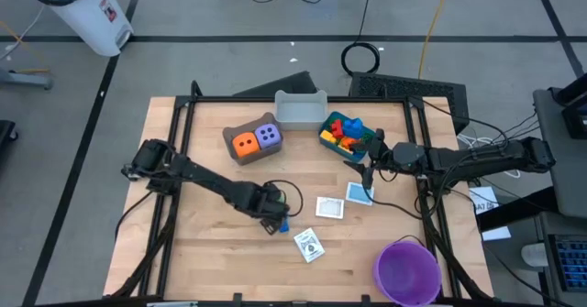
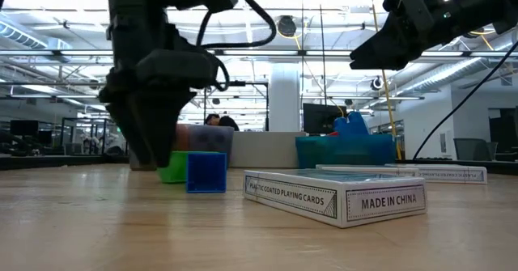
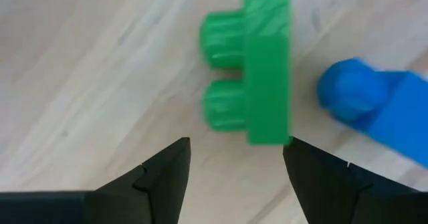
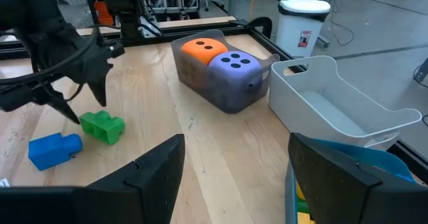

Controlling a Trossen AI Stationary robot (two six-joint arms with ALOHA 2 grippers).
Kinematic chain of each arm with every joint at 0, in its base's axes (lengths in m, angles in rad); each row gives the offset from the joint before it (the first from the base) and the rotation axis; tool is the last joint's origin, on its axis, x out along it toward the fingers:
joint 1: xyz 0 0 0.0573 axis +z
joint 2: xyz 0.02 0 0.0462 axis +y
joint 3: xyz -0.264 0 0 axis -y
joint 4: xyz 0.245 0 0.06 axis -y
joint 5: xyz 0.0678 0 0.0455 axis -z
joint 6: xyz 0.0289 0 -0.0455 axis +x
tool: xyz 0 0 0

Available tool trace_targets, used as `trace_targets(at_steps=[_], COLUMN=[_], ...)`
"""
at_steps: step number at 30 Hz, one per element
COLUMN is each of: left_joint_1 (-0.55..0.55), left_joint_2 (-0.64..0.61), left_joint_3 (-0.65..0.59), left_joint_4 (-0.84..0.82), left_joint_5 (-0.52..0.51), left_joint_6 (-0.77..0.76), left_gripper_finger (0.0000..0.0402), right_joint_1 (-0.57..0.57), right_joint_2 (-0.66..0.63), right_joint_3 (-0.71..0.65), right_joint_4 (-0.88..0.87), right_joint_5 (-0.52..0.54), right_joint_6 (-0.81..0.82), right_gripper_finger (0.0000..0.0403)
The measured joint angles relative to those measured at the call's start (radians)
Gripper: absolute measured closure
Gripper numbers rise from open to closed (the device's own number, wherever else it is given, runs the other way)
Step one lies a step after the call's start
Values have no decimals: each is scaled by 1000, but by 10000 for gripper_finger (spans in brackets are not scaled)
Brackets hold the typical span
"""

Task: Pick & Place Toys
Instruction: Put the green 2 studs game piece into the blue bin

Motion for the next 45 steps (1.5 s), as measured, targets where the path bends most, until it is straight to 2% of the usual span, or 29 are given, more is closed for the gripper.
trace_targets(at_steps=[18,21,26,34,36,39,42,45], left_joint_1=[42,42,42,80,94,112,129,149], left_joint_2=[15,15,15,-32,-63,-106,-134,-137], left_joint_3=[1,1,1,1,1,1,2,2], left_joint_4=[91,83,84,78,97,161,279,442], left_joint_5=[-30,-20,-19,-77,-113,-211,-313,-336], left_joint_6=[117,125,112,190,212,271,394,552], left_gripper_finger=[164,195,269,384,389,376,375,390], right_joint_1=[0,0,0,0,0,0,0,-1], right_joint_2=[0,0,0,0,0,0,13,47], right_joint_3=[0,0,0,0,0,0,0,0], right_joint_4=[-1,-1,0,0,5,15,29,63], right_joint_5=[0,0,0,0,-2,-2,-6,-58], right_joint_6=[0,0,0,0,3,33,50,37], right_gripper_finger=[145,145,145,145,145,145,145,145])
